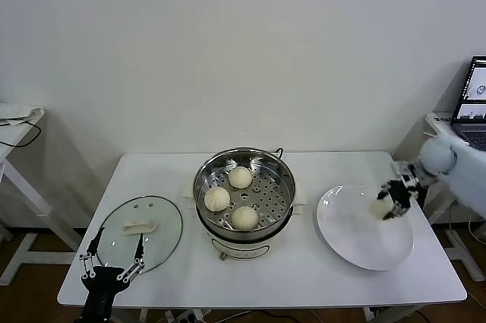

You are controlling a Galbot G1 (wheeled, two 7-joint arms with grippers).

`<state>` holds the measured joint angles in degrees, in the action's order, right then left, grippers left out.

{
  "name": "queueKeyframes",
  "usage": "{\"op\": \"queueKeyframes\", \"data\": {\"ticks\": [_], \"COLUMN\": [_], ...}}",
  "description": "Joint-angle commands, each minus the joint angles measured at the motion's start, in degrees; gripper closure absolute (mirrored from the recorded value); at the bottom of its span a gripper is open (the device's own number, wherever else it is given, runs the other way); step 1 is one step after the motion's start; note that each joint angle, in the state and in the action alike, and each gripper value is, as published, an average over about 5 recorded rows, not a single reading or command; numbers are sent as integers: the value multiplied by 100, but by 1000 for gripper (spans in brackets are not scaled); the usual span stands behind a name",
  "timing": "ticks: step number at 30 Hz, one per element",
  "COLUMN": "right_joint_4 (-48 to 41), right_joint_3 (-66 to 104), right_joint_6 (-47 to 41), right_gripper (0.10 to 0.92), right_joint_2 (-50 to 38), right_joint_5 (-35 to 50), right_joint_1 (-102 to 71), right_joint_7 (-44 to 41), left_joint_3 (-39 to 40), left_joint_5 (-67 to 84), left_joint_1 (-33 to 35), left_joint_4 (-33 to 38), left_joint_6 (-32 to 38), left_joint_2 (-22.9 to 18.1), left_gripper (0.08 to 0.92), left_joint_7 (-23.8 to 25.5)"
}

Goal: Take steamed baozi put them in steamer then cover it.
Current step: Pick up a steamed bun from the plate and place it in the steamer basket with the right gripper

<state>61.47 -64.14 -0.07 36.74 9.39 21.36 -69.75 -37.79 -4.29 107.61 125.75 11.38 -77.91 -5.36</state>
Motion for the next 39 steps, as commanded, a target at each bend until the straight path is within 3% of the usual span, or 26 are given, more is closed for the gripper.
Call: {"op": "queueKeyframes", "data": {"ticks": [1,10,20,39], "right_joint_4": [1066,1755,1563,975], "right_joint_3": [-1611,-2172,-2472,-2479], "right_joint_6": [-341,-912,-1317,-1447], "right_gripper": [391,389,381,381], "right_joint_2": [822,2045,2772,3134], "right_joint_5": [1531,2524,2255,2069], "right_joint_1": [2651,3213,2519,1750], "right_joint_7": [-695,-435,198,740], "left_joint_3": [36,23,40,-14], "left_joint_5": [1,4,9,15], "left_joint_1": [6,5,-3,31], "left_joint_4": [33,51,78,93], "left_joint_6": [-11,-24,-44,-13], "left_joint_2": [21,63,49,35], "left_gripper": [177,177,177,177], "left_joint_7": [-1,-9,-19,-36]}}
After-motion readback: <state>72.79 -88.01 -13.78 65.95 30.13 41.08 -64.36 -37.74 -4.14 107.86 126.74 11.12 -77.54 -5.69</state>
